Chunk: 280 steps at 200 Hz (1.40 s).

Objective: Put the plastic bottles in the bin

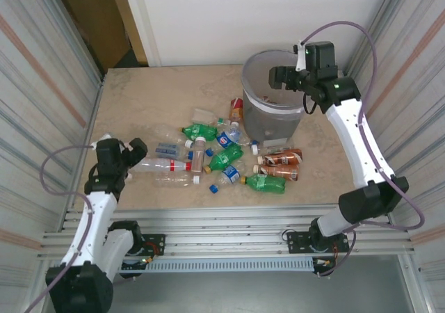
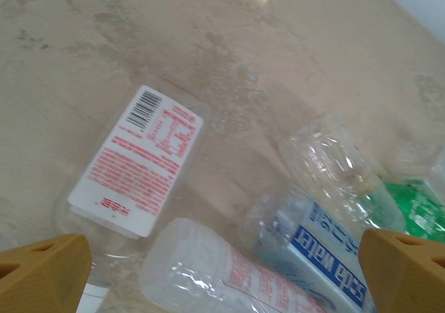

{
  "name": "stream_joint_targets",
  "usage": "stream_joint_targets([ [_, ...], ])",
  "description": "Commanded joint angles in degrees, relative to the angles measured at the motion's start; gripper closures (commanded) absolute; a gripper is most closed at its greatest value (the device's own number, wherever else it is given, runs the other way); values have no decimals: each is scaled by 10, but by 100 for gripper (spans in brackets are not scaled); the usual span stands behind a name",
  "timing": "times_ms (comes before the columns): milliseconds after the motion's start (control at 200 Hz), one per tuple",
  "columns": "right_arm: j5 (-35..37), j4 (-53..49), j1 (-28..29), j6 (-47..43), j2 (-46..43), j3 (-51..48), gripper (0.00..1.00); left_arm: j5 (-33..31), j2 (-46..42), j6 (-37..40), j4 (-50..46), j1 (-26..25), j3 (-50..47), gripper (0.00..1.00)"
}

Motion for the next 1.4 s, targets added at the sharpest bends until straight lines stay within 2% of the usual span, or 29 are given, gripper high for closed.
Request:
stream_joint_targets([
  [0,31,5,-1,31,-38,-31,2,-19,59,63,-63,21,71,1],
  [190,55,18,0,49,-85,-84,2,-26,199,139,-141,64,184,1],
  [461,77,17,0,54,-125,-119,2,-7,353,225,-200,68,291,1],
  [1117,80,28,0,69,-126,-146,2,8,471,235,-179,68,302,2],
  [1398,82,28,0,75,-127,-145,2,-5,507,233,-172,70,311,10],
])
